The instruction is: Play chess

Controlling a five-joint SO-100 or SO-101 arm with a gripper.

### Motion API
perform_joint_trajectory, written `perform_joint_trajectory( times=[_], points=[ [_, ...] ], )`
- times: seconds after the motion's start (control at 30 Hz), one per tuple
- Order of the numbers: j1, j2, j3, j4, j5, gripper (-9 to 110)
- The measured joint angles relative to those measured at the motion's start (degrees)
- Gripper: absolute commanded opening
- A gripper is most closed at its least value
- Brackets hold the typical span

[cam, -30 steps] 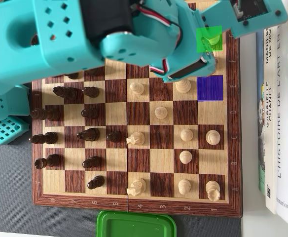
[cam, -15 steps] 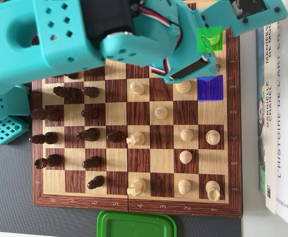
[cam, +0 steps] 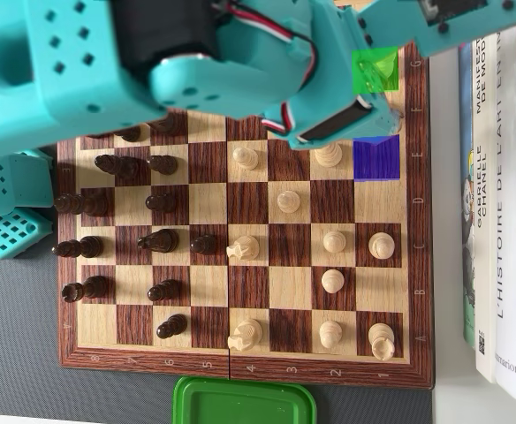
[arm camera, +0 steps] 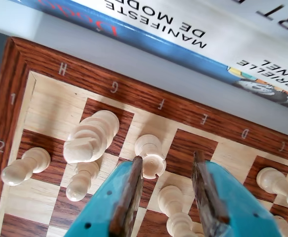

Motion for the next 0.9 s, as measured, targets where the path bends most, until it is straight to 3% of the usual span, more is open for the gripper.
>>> perform_joint_trajectory(
  times=[0.4, 0.9],
  points=[
    [0.35, 17.4, 13.8, 0.0, 0.18, 15],
    [8.61, 38.5, 29.71, 0.0, 1.23, 15]
  ],
)
